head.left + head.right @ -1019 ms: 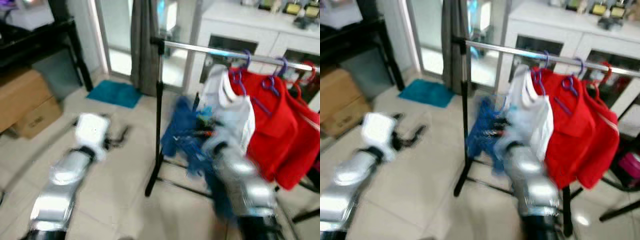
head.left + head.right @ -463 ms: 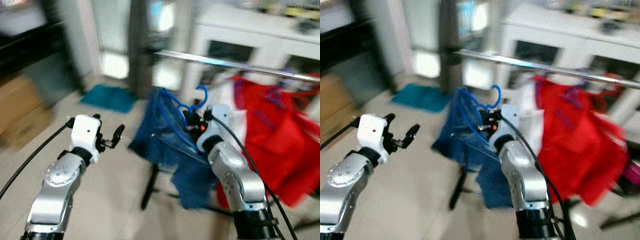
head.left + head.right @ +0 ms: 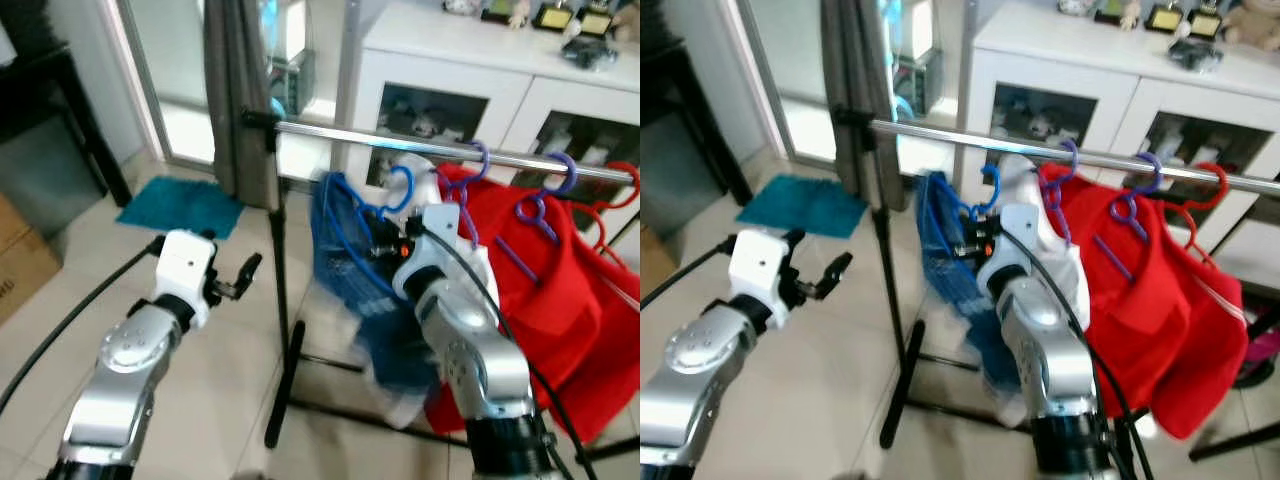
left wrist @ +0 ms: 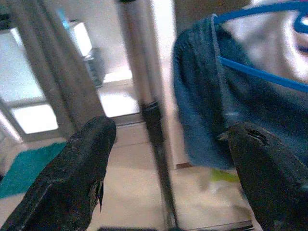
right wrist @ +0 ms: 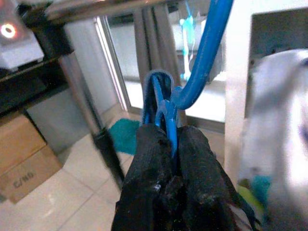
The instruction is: Hang hanger
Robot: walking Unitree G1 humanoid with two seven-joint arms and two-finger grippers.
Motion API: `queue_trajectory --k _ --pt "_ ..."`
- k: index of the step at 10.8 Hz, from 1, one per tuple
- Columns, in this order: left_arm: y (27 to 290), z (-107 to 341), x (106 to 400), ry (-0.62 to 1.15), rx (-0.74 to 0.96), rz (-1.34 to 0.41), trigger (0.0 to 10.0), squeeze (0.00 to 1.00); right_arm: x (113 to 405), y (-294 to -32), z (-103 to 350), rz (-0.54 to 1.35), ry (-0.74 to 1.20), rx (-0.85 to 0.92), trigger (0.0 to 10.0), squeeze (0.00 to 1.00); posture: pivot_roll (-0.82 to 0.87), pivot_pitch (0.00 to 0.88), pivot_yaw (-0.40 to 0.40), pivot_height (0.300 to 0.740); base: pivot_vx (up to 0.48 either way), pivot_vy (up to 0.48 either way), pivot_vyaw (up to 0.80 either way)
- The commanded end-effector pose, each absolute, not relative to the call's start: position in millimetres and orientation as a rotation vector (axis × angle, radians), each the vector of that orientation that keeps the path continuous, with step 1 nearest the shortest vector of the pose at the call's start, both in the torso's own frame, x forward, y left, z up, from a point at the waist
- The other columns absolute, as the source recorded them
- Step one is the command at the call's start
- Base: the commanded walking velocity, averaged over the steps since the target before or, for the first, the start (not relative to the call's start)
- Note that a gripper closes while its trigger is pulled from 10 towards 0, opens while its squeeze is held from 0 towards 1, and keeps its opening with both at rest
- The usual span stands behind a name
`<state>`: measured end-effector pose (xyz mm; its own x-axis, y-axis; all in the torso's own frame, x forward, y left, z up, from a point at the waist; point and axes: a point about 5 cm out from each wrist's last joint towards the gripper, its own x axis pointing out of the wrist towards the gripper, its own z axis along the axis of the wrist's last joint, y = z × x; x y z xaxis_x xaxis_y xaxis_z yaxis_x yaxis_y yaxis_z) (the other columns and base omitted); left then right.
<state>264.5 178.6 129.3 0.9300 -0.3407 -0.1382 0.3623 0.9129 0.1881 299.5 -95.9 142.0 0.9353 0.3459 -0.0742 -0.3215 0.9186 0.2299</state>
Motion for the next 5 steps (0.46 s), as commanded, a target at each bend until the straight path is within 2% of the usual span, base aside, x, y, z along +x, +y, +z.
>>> queue_trajectory --k 1,5 --pt "169 131 264 0.101 0.218 -0.408 10.0 0.00 300 -100 159 0.342 0.047 0.212 10.0 0.00 0.03 0.000 -0.011 0.740 0.000 0.000 0.00" --pt "165 135 261 0.081 0.190 -0.467 10.0 0.00 307 -77 180 0.420 0.007 0.190 10.0 0.00 0.04 0.000 -0.015 0.740 0.000 0.000 0.00"
